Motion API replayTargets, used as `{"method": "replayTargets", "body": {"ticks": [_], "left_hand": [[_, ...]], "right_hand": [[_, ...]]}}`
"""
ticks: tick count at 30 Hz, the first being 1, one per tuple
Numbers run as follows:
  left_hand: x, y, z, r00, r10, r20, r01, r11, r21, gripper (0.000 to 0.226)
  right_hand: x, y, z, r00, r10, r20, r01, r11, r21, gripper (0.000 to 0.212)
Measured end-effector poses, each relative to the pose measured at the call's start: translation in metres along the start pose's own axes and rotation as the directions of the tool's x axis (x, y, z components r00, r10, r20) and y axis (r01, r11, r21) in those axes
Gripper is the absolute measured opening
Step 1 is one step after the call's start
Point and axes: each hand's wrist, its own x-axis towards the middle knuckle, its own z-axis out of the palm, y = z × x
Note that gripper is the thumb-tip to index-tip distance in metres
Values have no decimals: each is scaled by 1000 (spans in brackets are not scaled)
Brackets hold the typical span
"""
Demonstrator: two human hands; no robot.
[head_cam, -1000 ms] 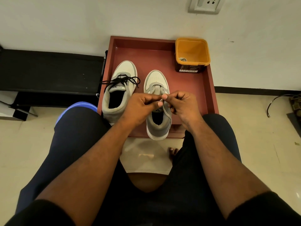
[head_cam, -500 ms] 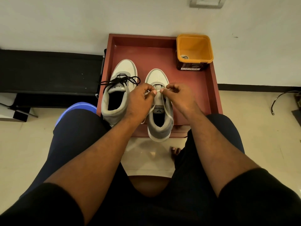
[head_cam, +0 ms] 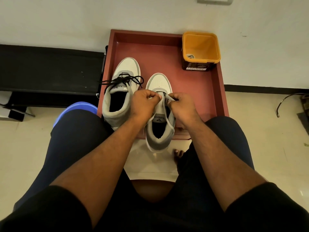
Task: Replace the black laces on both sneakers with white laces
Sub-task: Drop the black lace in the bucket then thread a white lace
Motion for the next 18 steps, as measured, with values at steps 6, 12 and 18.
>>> {"method": "replayTargets", "body": {"ticks": [6,12,18], "left_hand": [[0,-4,0,986,-140,94,151,981,-125,9],[2,-10,2,994,-100,43,101,994,-46,7],[7,-20,2,992,-99,78,94,994,61,9]], "right_hand": [[-17,-3,3,988,118,95,-137,964,226,35],[-19,-5,5,987,123,104,-144,964,224,38],[-18,-5,9,979,145,140,-174,959,223,38]]}}
